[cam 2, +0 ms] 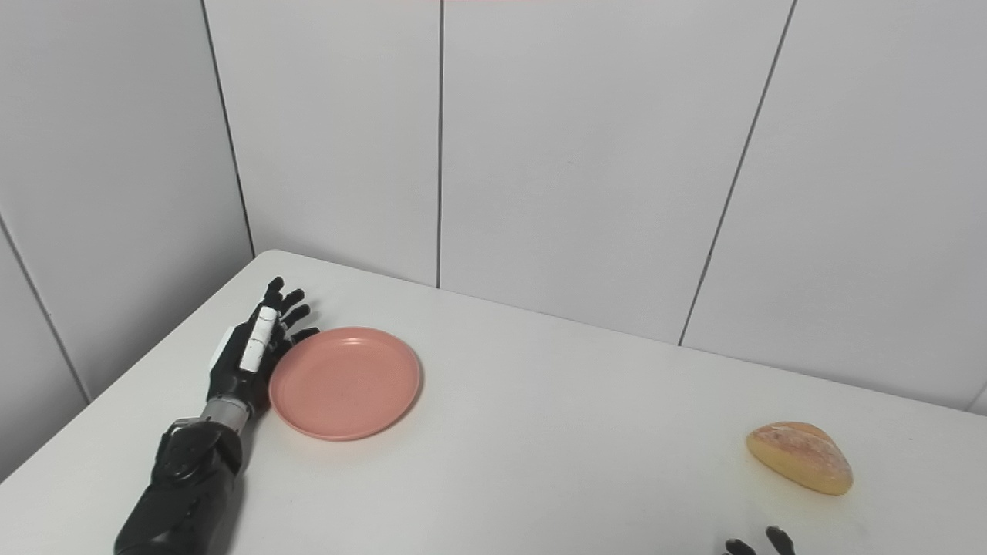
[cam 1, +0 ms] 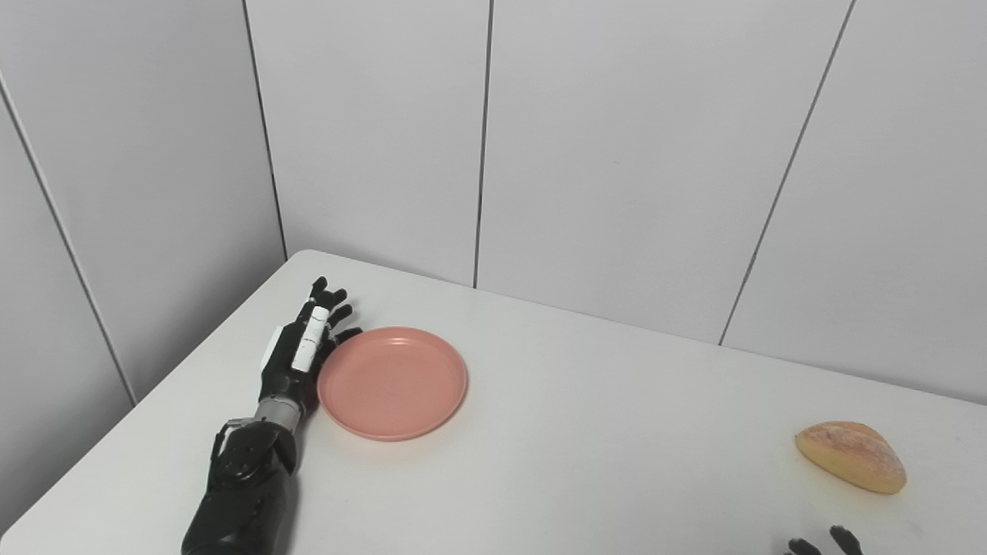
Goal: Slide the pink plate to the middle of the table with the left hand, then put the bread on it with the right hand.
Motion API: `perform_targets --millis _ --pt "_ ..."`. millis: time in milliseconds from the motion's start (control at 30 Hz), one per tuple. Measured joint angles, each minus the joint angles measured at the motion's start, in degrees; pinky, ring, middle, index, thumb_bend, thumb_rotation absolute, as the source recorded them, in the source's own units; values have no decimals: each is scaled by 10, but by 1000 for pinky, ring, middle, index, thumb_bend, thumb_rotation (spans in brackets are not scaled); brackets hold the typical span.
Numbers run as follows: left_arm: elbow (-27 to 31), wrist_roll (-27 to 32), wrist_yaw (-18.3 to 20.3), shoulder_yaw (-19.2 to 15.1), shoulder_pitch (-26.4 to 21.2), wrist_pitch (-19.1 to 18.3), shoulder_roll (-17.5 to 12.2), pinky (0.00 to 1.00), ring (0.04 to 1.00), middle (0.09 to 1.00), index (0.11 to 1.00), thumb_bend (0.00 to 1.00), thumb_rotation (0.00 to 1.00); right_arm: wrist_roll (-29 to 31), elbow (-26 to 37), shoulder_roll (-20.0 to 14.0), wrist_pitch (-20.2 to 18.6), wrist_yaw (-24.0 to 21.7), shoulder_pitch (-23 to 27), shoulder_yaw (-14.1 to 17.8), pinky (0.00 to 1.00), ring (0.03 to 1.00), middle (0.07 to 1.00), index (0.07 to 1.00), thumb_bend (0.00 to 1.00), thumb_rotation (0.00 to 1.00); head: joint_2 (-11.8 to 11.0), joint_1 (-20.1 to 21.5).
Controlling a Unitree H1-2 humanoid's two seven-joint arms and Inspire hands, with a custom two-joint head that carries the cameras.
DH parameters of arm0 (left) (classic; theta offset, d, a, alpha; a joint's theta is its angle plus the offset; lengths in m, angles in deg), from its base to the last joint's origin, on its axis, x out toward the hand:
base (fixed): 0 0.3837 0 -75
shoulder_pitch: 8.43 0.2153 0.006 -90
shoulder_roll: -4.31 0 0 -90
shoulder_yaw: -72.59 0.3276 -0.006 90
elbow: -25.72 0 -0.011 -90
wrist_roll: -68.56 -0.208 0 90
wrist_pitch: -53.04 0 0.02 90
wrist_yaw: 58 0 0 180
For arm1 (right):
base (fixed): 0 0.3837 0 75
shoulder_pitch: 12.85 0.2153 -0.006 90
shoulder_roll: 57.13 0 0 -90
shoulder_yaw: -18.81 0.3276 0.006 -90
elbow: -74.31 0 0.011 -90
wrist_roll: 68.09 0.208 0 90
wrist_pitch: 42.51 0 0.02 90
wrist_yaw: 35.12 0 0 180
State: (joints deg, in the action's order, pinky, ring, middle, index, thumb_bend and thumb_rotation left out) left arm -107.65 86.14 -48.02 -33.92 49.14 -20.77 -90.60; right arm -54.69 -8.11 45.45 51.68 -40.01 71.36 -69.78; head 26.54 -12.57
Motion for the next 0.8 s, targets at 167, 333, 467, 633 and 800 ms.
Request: perform_targets --millis 167,333,467,633,800 --pt "-4 0 7 7 -4 -15 1 688 905 936 999 968 815 -3 0 0 0 0 0 0 814 799 800 932 840 942 3 5" --pt "-19 -3 24 28 -14 -18 4 710 902 942 1000 971 823 -5 3 0 0 0 -1 -1 808 792 789 923 853 919 4 6" --pt "-20 -2 28 31 -17 -18 11 721 895 936 1000 958 792 -5 7 2 0 -1 -4 -2 812 795 791 928 849 908 7 8" --pt "-9 -3 28 38 -17 -20 26 740 905 946 999 961 794 -4 7 2 0 -2 -5 -2 805 788 785 921 855 901 7 8" --pt "17 -10 24 52 -11 -39 46 761 921 967 1000 981 784 -4 8 2 0 -2 -6 -3 798 785 785 922 847 898 10 8"
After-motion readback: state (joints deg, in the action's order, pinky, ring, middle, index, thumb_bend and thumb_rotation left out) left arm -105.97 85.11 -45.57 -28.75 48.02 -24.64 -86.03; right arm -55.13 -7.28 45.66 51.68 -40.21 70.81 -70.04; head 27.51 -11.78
